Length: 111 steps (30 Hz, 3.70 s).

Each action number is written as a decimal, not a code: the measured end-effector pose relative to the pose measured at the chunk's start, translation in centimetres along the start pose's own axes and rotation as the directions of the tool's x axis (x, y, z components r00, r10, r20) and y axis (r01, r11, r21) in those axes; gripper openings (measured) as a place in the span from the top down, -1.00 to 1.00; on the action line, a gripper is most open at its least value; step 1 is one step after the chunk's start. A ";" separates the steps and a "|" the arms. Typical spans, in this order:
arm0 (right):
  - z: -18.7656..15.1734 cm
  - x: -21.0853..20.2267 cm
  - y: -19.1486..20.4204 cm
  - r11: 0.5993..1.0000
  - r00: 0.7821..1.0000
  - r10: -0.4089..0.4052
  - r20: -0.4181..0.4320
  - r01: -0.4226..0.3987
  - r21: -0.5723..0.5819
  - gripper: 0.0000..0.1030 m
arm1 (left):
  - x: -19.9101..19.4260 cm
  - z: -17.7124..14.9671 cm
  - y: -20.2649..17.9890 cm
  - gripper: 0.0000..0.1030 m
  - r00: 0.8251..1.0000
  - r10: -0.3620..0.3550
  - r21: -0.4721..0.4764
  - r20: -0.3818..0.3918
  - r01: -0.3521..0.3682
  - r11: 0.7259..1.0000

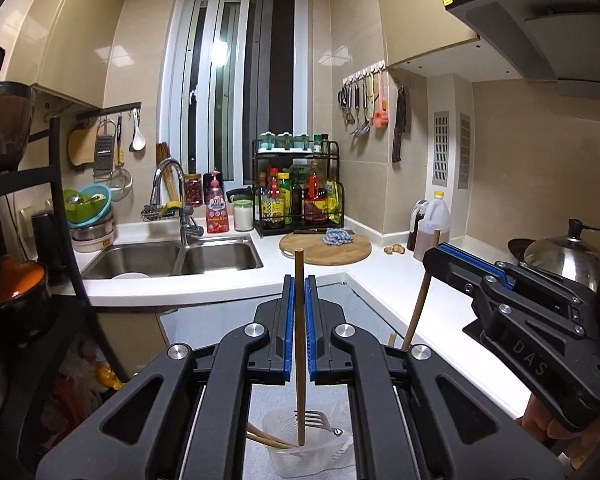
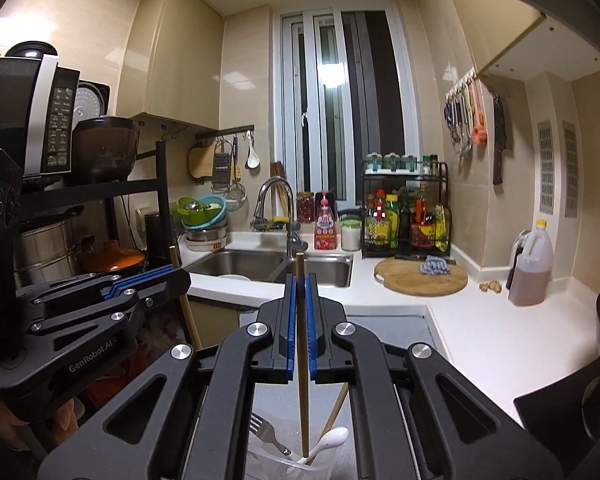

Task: Organize utensils
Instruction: 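Lift both held chopsticks up and over the clear container, then drop both chopsticks into the clear container by opening both tools, then move both open tools down to the last two chopsticks on the mat, then grasp a wooden chopstick with the right tool while the left tool grasps the other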

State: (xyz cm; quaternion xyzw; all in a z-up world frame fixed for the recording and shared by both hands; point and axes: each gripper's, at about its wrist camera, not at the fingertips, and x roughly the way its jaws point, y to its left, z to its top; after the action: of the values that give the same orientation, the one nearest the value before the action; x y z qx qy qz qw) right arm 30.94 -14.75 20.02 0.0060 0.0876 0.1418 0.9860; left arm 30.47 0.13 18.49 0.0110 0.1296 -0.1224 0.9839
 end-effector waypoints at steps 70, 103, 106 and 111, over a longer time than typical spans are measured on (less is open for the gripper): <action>-25.7 -19.7 8.2 0.997 0.912 -0.029 -0.408 0.054 0.049 -0.45 | -21.3 -24.8 0.0 -0.85 0.919 0.278 -0.132 -0.280 -0.324 0.937; -31.4 -13.2 7.6 0.997 0.883 -0.055 -0.466 0.070 0.015 0.88 | -18.7 -26.9 2.6 -0.85 0.889 0.291 -0.139 -0.354 -0.358 0.923; -31.5 -14.3 4.7 0.992 0.890 -0.078 -0.449 0.114 0.053 0.88 | -17.9 -27.0 1.7 -0.85 0.903 0.249 -0.154 -0.349 -0.317 0.936; -31.1 -15.7 1.7 0.985 0.906 -0.128 -0.403 0.163 0.056 0.88 | -16.2 -27.7 -0.7 -0.85 0.924 0.182 -0.161 -0.337 -0.247 0.955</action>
State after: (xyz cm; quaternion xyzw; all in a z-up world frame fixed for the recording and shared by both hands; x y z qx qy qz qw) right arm 10.18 -17.99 -7.84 0.0139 0.2926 0.0621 0.9541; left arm 8.19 4.82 -4.12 -0.0545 0.2960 0.0038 0.9536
